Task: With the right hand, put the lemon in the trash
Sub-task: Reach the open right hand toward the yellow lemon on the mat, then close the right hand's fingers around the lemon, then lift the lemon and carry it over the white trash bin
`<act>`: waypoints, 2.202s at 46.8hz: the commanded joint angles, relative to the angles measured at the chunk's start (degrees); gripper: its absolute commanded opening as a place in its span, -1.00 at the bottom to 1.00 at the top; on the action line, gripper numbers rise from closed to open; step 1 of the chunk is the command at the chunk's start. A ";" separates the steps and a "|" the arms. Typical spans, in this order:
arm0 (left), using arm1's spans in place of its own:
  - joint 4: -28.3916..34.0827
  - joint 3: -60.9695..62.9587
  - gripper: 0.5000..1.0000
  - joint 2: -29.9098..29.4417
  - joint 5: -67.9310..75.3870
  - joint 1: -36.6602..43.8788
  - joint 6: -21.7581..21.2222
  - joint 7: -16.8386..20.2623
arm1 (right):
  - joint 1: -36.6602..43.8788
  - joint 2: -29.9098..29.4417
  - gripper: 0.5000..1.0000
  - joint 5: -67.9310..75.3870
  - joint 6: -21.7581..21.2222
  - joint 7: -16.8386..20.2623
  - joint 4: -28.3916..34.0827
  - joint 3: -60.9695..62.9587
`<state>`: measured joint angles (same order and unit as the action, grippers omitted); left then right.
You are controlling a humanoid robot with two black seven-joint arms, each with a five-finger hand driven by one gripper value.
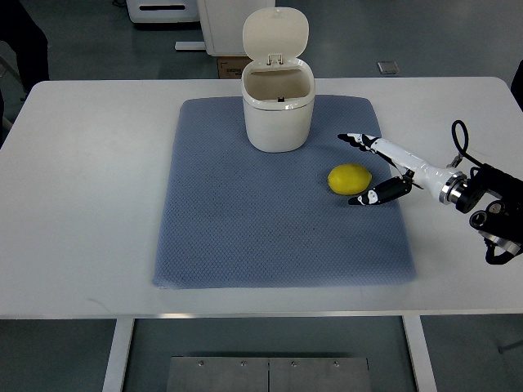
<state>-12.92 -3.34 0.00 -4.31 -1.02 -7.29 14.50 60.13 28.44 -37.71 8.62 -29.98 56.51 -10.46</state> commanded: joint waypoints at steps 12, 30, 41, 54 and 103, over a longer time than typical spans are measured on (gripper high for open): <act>0.00 0.00 1.00 0.00 0.00 0.06 0.00 0.00 | 0.08 -1.81 0.71 0.00 -0.01 0.00 -1.22 -0.96; 0.00 0.00 1.00 0.00 0.00 0.06 0.00 0.00 | 0.16 -1.98 0.51 0.00 -0.01 -0.26 -1.92 -2.37; 0.00 0.00 1.00 0.00 0.00 0.06 0.00 0.00 | 0.08 -3.39 0.50 0.00 1.22 -0.26 -3.60 -3.07; 0.00 0.00 1.00 0.00 0.00 0.06 0.00 0.00 | 1.31 -3.57 0.16 -0.08 1.23 -0.35 -3.60 -4.47; 0.00 0.00 1.00 0.00 0.00 -0.03 0.00 0.00 | 8.86 1.88 -1.00 1.67 1.40 -0.35 -1.66 -4.04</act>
<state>-12.92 -3.34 0.00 -4.31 -1.03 -7.29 14.50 67.65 29.27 -36.07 10.08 -30.38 54.25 -14.52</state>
